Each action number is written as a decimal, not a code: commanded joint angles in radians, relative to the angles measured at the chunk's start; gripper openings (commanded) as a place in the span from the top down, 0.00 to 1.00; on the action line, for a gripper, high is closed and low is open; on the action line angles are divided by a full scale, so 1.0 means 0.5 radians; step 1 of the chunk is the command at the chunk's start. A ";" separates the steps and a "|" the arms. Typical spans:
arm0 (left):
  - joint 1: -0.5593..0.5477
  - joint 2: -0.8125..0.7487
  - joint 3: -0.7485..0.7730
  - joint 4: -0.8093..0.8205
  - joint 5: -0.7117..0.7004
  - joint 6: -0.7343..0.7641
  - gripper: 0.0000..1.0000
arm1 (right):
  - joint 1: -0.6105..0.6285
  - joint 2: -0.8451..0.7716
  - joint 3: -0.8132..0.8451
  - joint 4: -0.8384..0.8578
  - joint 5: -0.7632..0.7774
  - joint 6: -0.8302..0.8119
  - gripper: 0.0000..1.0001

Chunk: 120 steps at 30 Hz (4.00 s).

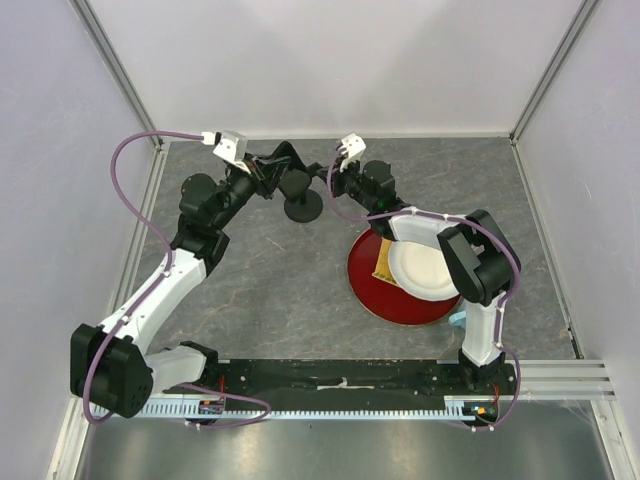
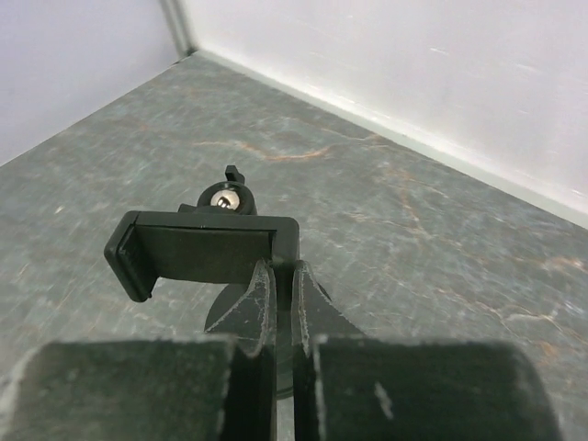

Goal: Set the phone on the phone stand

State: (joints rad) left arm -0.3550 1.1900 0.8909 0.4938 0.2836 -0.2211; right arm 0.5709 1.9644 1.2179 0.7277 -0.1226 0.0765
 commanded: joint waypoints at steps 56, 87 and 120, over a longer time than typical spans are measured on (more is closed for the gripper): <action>0.121 0.851 0.317 0.602 1.718 0.792 0.98 | -0.178 0.124 0.341 -0.925 -1.602 -0.392 1.00; 0.170 0.857 0.323 0.516 1.307 0.783 0.98 | -0.163 0.148 0.325 -0.830 -1.387 -0.325 1.00; 0.385 0.946 0.243 0.890 1.706 0.353 0.98 | -0.215 0.293 0.467 -0.799 -1.682 -0.251 1.00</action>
State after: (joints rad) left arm -0.2058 1.6756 1.0069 0.8295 1.2060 -0.0025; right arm 0.4675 2.0609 1.4570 0.4095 -0.9455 -0.0887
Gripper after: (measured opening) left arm 0.218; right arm 0.031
